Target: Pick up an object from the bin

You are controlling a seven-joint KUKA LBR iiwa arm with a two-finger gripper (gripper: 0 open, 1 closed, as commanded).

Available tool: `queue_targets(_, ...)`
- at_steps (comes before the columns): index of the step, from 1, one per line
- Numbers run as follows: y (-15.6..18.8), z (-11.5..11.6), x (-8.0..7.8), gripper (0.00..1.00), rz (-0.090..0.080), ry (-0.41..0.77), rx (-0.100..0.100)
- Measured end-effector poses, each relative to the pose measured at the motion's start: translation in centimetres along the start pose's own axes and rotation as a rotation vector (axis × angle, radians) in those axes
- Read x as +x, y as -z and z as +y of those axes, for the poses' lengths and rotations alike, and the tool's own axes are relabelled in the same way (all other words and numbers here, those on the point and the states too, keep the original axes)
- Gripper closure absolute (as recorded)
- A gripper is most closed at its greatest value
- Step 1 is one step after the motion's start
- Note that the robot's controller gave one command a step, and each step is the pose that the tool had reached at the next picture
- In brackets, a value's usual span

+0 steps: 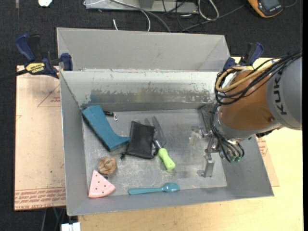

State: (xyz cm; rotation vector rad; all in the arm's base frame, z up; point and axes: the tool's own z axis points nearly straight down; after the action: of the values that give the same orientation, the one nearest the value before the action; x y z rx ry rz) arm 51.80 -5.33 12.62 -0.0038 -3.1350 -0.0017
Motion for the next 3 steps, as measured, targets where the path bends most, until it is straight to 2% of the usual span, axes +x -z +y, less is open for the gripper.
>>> queue_targets(1,0.3,0.0,-0.2,0.00,-0.007,0.003,0.001)
queue_targets(2,-3.2,6.1,-1.9,0.00,-0.008,0.168,0.001)
queue_targets(3,-2.5,8.6,-2.0,0.00,-0.011,0.109,0.002)
